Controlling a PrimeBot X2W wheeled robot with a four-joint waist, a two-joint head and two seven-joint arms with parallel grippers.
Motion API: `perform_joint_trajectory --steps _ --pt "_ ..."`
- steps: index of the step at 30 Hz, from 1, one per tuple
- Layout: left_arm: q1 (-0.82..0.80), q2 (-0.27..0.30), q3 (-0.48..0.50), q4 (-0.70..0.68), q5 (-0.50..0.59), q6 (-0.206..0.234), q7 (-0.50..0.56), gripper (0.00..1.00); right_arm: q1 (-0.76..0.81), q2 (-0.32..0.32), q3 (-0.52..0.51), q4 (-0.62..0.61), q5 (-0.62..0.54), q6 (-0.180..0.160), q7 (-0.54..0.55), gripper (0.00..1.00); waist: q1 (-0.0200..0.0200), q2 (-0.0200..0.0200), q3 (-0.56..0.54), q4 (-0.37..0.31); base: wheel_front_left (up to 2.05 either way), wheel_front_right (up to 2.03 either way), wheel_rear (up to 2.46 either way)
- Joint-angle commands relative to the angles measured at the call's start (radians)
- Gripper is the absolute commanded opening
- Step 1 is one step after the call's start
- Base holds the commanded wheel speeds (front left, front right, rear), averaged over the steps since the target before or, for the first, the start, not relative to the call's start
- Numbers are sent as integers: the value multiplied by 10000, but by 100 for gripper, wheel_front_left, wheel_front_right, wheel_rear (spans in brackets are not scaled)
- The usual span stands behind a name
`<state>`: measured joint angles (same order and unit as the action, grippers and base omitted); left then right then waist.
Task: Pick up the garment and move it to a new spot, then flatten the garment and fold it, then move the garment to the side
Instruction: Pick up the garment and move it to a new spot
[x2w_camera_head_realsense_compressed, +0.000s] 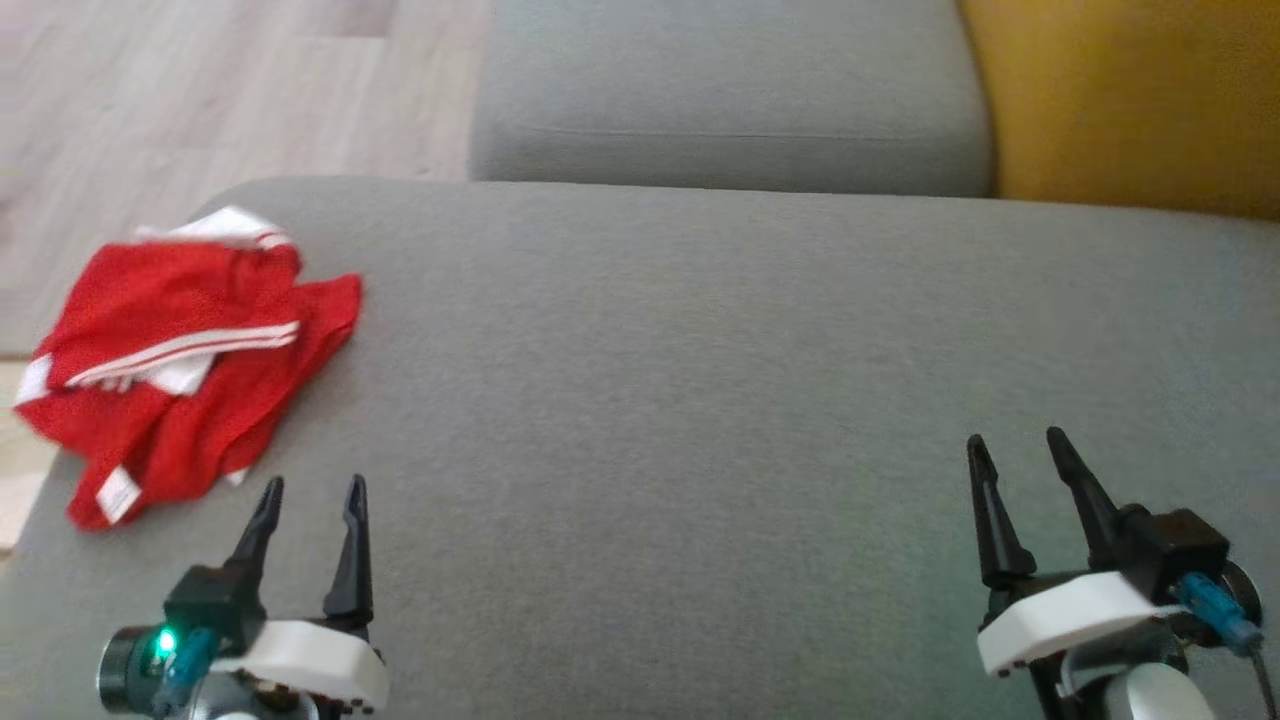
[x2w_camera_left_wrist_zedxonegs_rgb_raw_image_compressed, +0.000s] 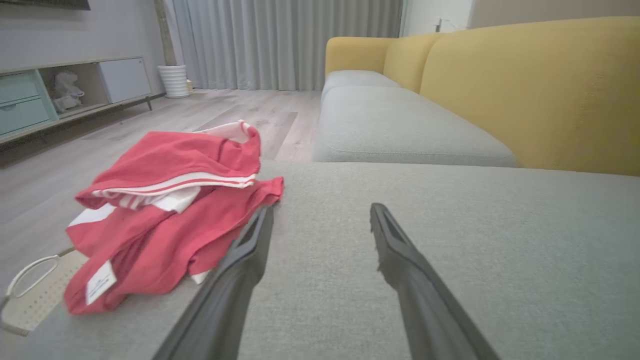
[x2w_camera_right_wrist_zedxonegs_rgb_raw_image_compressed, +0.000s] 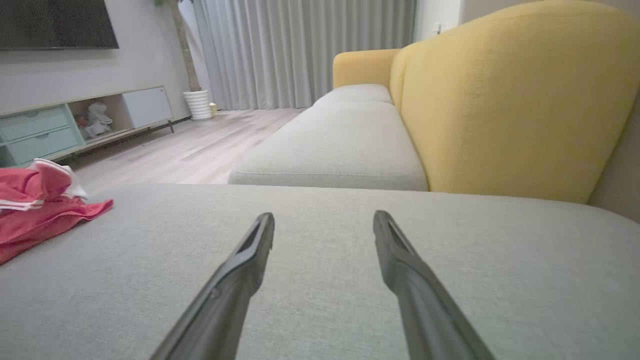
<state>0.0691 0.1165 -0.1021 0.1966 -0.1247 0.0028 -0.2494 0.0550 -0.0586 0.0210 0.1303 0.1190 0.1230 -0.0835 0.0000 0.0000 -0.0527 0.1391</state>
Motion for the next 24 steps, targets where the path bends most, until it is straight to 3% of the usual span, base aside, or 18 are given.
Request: perform_joint_trajectory --steps 1,12,24 --pt "-680 78 460 -254 33 -1 -124 100 -307 -3 311 -467 -79 77 -15 100 0 0 53 736 0 0 0" --pt "-771 222 772 -242 129 17 -124 100 -395 59 678 -726 -172 77 19 100 0 0 18 2559 0 0 0" --pt "-680 232 873 -241 163 -32 -124 100 -379 80 750 -646 -97 77 -40 100 0 0 -7 2988 0 0 0"
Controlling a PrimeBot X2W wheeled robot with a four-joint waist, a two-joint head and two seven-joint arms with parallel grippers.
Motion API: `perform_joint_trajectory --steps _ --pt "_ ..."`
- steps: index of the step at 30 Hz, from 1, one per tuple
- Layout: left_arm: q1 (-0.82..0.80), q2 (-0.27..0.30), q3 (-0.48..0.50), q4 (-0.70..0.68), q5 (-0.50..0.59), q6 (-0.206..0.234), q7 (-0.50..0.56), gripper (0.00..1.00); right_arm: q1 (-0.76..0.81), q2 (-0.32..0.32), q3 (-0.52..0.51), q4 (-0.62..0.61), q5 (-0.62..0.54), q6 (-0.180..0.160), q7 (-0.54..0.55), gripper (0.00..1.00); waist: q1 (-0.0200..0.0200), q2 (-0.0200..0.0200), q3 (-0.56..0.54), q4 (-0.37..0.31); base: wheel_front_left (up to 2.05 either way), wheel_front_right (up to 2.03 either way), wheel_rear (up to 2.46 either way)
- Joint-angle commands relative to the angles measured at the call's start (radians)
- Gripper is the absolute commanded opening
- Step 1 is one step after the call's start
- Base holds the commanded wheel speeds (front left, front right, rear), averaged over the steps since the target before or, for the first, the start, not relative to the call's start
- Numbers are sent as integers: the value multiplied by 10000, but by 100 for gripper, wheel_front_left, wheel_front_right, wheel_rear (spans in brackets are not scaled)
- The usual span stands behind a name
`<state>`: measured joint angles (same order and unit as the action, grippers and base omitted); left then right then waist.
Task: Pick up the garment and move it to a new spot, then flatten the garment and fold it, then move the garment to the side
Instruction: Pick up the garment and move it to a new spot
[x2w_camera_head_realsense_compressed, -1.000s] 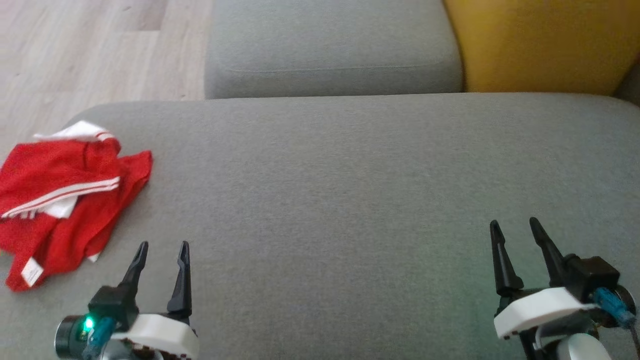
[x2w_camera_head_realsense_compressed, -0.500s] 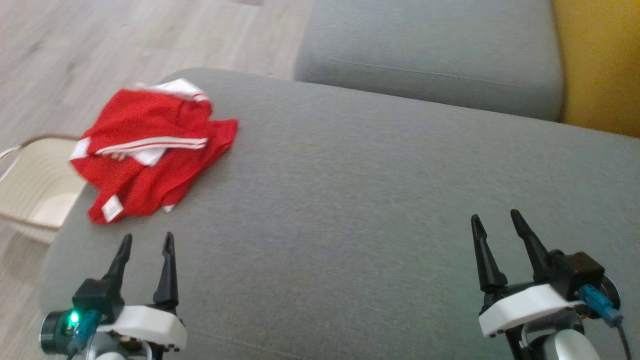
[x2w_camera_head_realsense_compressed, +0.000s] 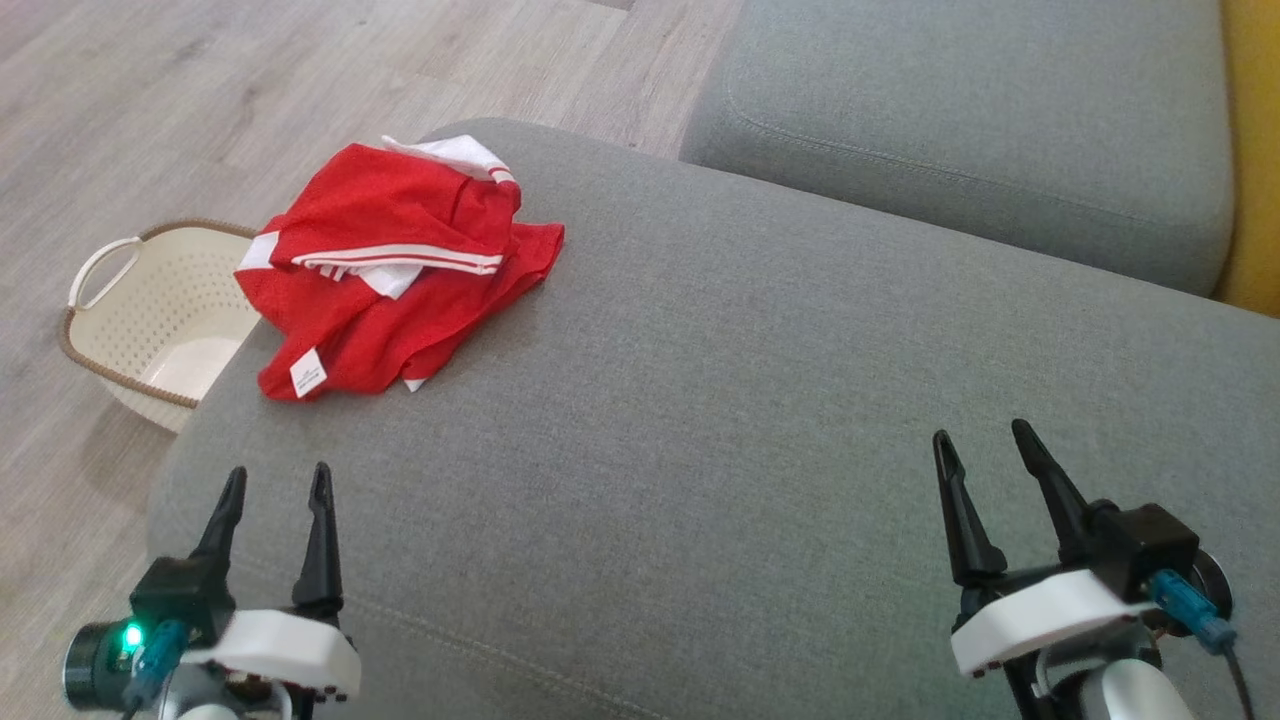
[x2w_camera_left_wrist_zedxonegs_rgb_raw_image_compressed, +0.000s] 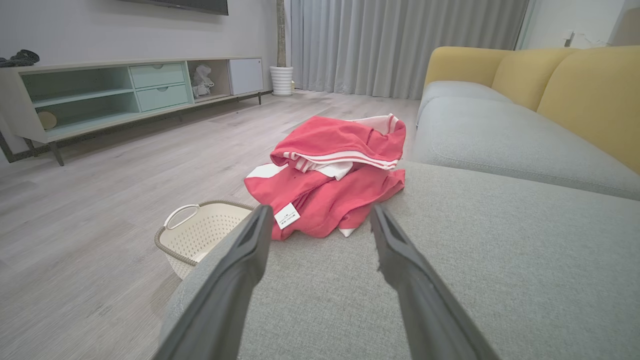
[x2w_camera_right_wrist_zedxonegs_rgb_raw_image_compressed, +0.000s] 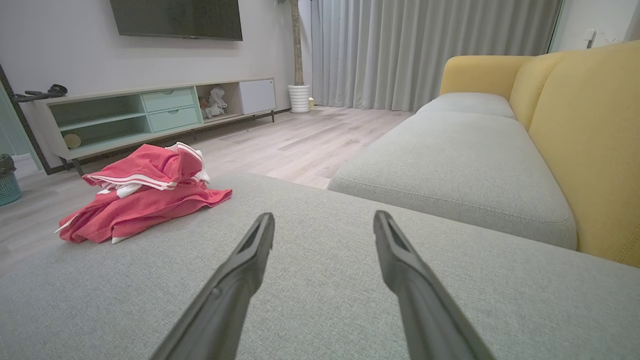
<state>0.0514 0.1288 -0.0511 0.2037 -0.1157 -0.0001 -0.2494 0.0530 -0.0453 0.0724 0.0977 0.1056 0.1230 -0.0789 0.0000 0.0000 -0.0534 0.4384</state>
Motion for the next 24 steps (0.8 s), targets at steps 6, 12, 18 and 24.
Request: perform_joint_trajectory --steps 6,12,18,24 --pt "-513 61 403 -318 83 -7 -124 100 -360 -51 225 -263 134 77 -103 100 0 0 13 -6 0 0 0" --pt "-535 35 421 -342 132 0 -124 100 -350 -50 234 -268 213 77 -70 100 0 0 56 -48 0 0 0" --pt "-914 -8 448 -185 94 -85 -124 100 -428 -50 187 -393 165 77 88 100 0 0 363 -181 0 0 0" --pt "-2139 -123 538 140 -69 -219 -124 100 -820 -134 215 -888 -104 77 507 100 0 0 1504 -552 0 0 0"
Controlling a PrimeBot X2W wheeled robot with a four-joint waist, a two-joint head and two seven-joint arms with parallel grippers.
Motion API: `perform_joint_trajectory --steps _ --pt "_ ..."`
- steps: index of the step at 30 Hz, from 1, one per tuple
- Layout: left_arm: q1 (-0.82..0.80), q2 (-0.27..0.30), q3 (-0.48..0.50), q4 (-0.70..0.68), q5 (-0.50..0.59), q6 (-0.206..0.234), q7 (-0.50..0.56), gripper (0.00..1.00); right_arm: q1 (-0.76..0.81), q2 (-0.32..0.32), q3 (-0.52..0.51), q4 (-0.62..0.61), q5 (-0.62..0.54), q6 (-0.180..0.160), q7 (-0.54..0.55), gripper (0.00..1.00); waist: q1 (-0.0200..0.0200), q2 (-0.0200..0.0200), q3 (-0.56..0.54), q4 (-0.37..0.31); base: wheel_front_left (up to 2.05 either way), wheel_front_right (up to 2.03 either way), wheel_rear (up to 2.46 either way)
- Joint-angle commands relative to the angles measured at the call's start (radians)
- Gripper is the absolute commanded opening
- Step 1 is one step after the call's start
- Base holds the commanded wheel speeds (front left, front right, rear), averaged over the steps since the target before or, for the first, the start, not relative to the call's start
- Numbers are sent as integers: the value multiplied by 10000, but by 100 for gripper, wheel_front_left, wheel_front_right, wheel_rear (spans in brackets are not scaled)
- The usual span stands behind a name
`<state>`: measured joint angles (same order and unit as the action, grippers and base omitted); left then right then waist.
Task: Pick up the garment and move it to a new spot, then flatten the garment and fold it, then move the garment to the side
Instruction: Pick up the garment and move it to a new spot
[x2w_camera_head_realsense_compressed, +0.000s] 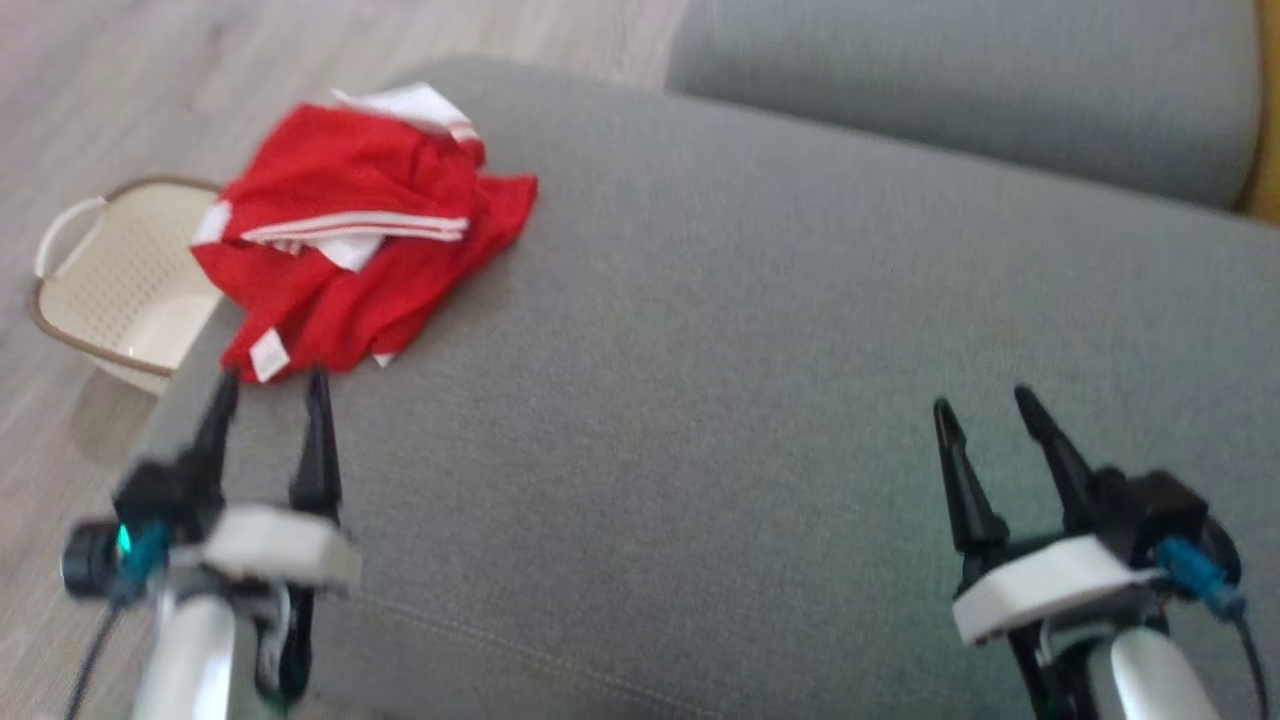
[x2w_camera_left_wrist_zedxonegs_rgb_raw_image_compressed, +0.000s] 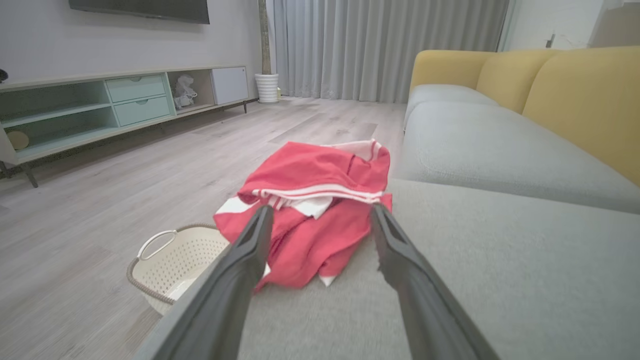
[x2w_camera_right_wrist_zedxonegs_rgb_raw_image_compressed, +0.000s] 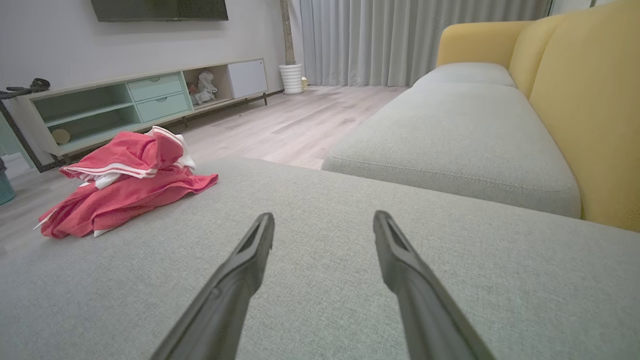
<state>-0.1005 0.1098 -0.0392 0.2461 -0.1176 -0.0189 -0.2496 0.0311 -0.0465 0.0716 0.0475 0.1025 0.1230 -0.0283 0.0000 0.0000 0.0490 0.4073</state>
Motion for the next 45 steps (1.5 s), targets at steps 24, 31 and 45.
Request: perform_joint_trajectory --steps 24,31,45 --pt "-7636 1098 690 6986 -4 -238 8 100 -2498 -873 292 -954 -23 77 264 100 0 0 3653 -1996 0 0 0" --pt "-8601 1614 607 8509 49 -215 15 0 -2497 -806 271 -838 41 77 223 100 0 0 3614 -2165 0 0 0" --pt "-6774 1695 678 4165 199 -77 -120 0 -1858 -474 -233 -574 122 77 -10 100 0 0 1987 -2035 0 0 0"
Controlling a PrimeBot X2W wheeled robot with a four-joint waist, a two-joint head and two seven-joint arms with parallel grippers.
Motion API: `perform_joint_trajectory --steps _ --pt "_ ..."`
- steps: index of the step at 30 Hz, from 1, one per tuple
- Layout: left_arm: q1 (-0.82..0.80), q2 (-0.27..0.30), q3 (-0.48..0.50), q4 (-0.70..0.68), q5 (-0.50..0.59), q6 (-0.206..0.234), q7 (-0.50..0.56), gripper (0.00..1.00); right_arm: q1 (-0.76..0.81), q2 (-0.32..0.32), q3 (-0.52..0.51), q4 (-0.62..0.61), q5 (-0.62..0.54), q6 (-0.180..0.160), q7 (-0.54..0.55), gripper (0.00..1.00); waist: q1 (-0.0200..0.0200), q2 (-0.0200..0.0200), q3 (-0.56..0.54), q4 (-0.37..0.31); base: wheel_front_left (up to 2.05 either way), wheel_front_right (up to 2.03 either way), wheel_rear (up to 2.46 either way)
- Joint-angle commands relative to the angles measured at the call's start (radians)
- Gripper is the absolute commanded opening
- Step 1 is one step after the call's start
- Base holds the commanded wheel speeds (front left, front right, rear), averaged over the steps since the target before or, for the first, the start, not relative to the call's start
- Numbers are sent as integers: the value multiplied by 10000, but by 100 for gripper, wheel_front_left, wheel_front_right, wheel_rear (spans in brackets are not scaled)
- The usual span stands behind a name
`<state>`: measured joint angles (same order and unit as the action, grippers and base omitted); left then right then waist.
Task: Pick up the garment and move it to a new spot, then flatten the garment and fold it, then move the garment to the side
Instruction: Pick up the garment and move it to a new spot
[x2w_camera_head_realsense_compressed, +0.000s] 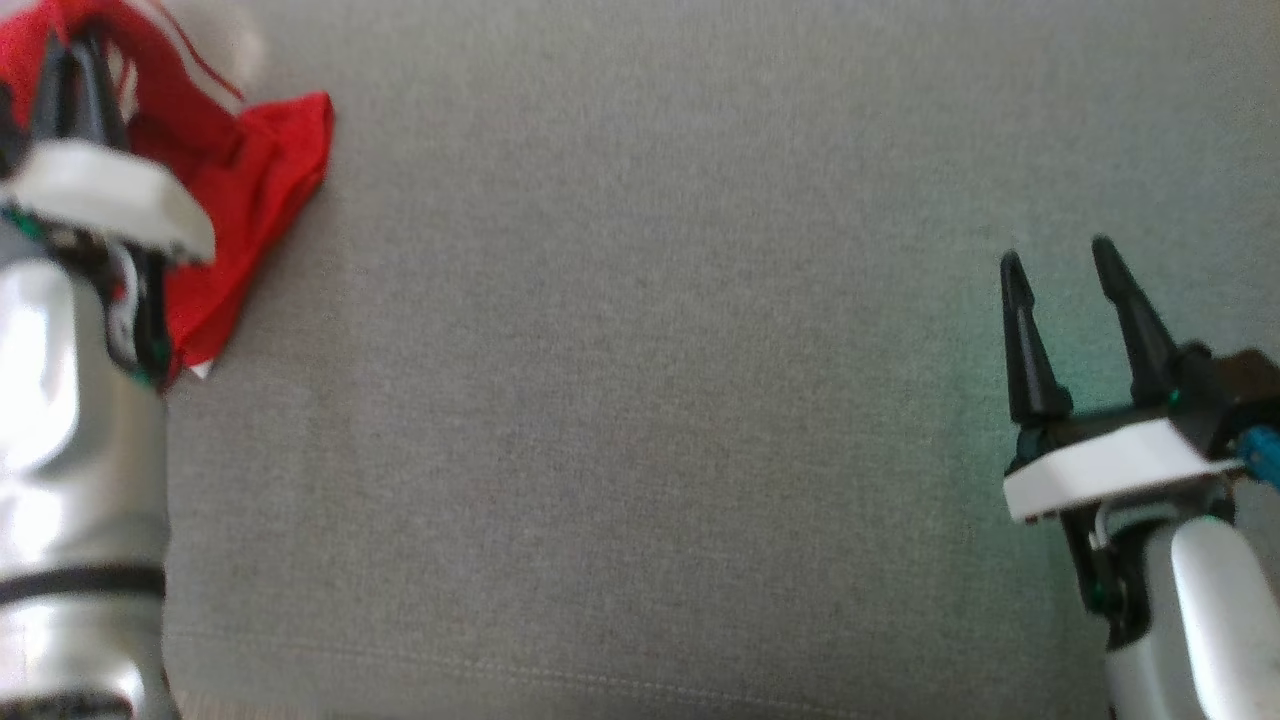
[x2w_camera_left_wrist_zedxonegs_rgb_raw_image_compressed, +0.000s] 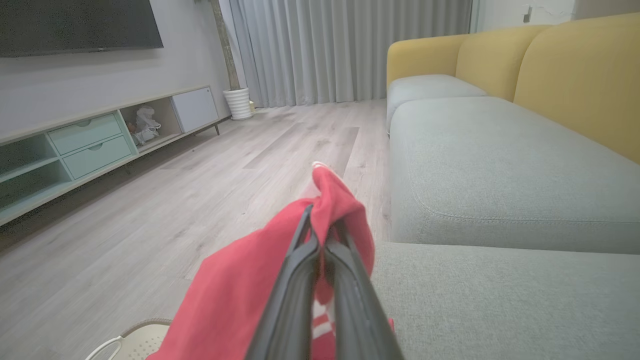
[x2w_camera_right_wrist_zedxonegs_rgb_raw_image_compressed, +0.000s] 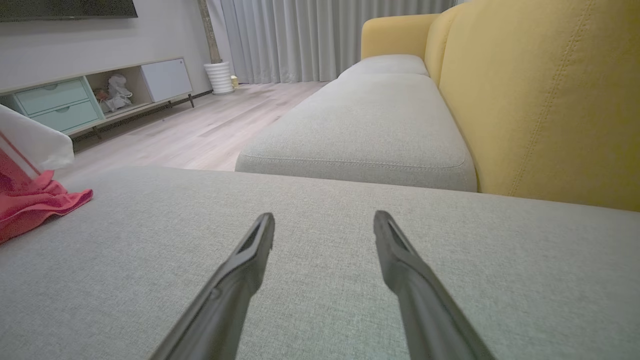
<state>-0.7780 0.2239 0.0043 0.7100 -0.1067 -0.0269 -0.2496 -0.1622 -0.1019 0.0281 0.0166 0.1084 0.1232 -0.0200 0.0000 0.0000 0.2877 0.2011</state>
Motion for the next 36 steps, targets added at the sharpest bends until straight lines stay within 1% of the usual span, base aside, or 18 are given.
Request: perform_joint_trajectory --steps 1,7,8,10,15,21,23,26,29,36 --pt "237 584 232 -870 118 -35 -120 0 135 111 209 -235 79 75 -98 100 0 0 -559 2 0 0 0" --pt "1945 708 163 -2956 198 -158 -121 0 484 268 375 -96 191 75 -178 100 0 0 -1554 -245 0 0 0" --pt "1945 708 163 -2956 198 -158 -121 0 484 268 375 -96 191 75 -178 100 0 0 -1554 -245 0 0 0" --pt "2531 712 152 -3626 188 -125 -79 0 626 305 403 -80 172 75 -191 100 0 0 -1845 -356 0 0 0" --pt "3833 731 62 -5528 108 -127 763 0 865 375 452 -186 181 75 -157 100 0 0 -2182 -742 0 0 0" --pt "4766 390 -512 -7473 130 -142 1490 0 1035 429 409 -325 173 75 -54 100 0 0 -2282 -1377 0 0 0" --pt "4938 188 -897 -7915 92 -263 1572 0 1041 442 396 -371 197 75 -48 100 0 0 -2272 -1661 0 0 0" --pt "5104 -128 -1596 -8294 -56 -499 1840 0 996 456 422 -516 81 75 -42 100 0 0 -2124 -2140 0 0 0" --pt "4980 -390 -2265 -8301 -129 -665 1953 0 939 469 500 -645 15 75 -45 100 0 0 -1914 -2662 0 0 0" --pt "3914 -1310 -4298 -7222 -285 -923 1921 0 777 499 527 -769 146 75 -111 100 0 0 -1213 -3878 0 0 0"
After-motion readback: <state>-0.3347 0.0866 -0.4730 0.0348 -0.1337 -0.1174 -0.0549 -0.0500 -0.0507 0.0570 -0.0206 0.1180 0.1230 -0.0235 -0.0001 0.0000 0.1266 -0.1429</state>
